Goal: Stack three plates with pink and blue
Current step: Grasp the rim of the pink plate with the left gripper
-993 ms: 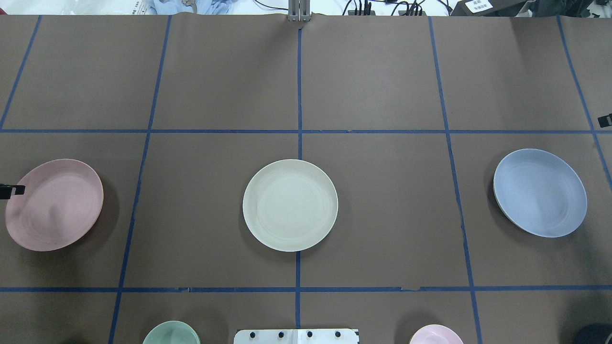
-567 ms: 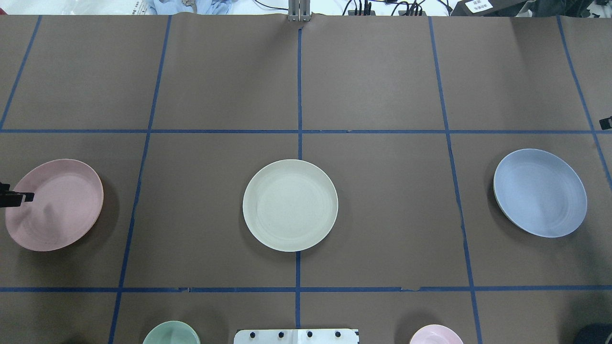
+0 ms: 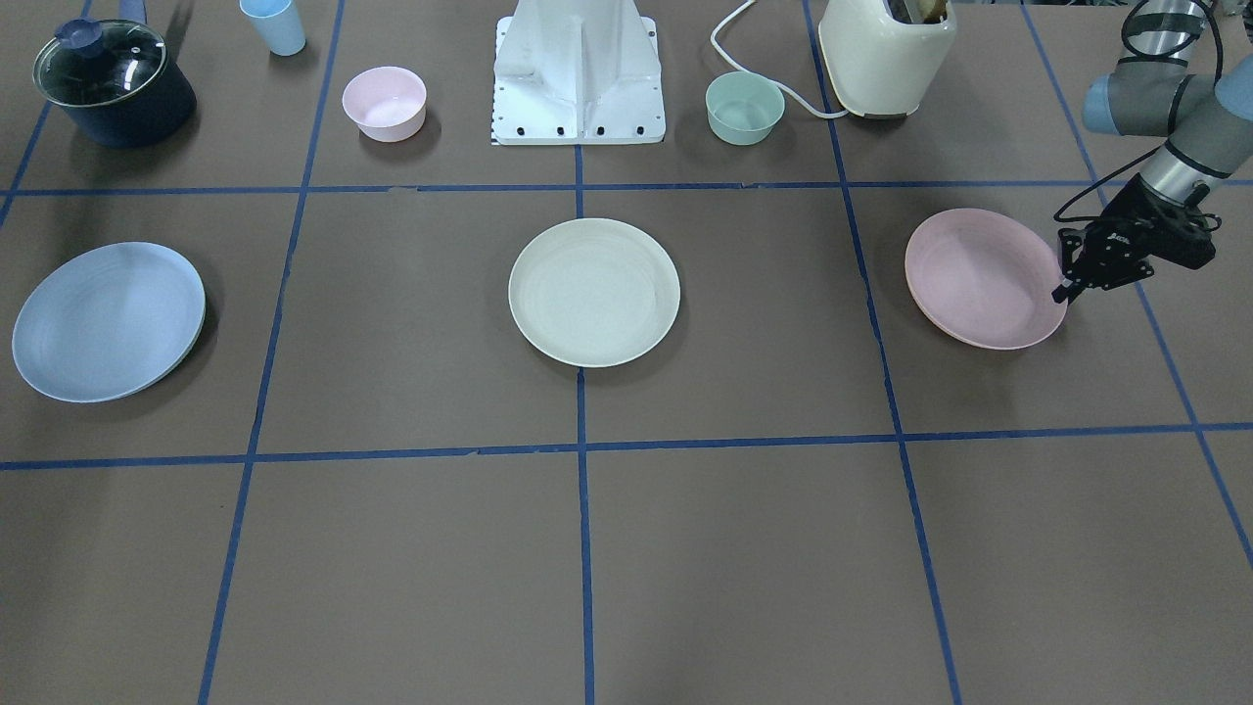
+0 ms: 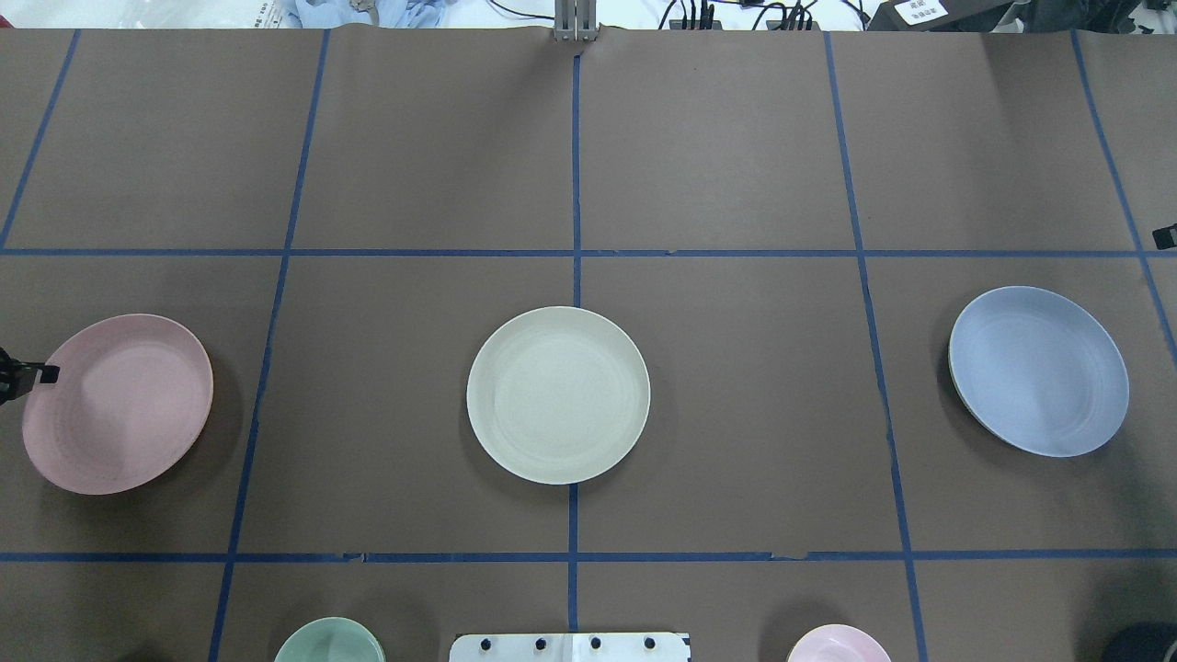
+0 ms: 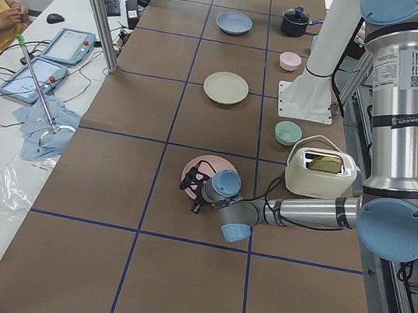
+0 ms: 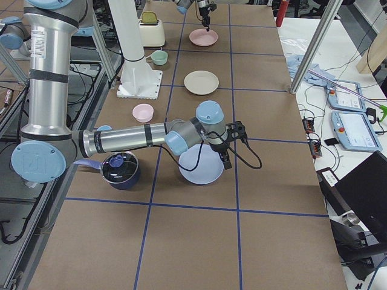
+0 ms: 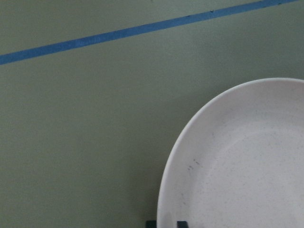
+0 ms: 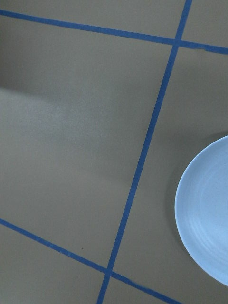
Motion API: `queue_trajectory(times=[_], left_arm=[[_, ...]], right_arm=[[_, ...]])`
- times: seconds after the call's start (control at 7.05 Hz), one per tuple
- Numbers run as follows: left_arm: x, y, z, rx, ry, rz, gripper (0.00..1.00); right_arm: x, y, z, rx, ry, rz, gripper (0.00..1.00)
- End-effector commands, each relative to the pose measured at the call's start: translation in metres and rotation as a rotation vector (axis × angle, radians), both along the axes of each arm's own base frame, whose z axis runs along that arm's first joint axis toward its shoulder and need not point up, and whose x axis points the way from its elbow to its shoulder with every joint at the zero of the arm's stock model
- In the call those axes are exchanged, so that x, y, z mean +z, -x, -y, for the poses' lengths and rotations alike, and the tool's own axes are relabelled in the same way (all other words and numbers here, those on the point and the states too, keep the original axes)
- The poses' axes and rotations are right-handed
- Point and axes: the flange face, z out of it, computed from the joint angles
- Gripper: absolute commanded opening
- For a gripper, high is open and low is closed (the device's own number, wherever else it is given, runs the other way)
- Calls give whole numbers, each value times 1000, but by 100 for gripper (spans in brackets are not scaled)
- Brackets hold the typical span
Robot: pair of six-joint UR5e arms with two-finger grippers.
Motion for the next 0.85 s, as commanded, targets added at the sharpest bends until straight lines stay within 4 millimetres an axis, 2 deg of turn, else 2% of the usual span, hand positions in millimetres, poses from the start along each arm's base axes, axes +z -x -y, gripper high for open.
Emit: queue_trajectory(times=[0.0, 0.14, 0.28, 0.43, 0.57, 0.71], left_arm=[[-49, 6, 7, 69, 3, -88, 0], [-96, 1, 30, 60, 16, -91, 0], [-165, -11, 56, 43, 31, -87, 0], [-227, -20, 67, 32, 56, -92, 0], [-286, -38, 75, -17, 103, -140, 0], [-320, -92, 62, -27, 167, -175, 0]], right_arm=[[-1, 0, 0, 0, -2, 2, 100], [-2, 0, 0, 1, -1, 2, 100], [-2, 0, 0, 0, -2, 2, 100], [-2, 0, 0, 1, -1, 2, 100], [-2, 0, 0, 1, -1, 2, 100], [-2, 0, 0, 0, -1, 3, 100]])
